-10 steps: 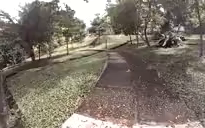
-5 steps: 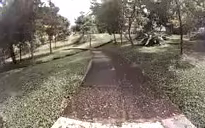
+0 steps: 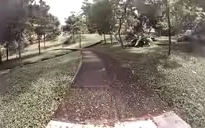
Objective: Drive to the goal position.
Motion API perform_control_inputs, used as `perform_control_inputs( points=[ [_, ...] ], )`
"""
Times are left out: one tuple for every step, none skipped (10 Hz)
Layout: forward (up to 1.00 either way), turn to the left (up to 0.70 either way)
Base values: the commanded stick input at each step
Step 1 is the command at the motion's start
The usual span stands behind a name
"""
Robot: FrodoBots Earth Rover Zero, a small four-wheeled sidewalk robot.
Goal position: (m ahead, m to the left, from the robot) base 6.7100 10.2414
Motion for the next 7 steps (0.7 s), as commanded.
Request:
perform_control_inputs(
  points=[
    [0.0, 0.0],
    [0.0, 0.0],
    [0.08, 0.0],
    [0.39, 0.0],
    [0.5, 0.0],
    [0.5, -0.07],
    [0.5, -0.43]
  ],
)
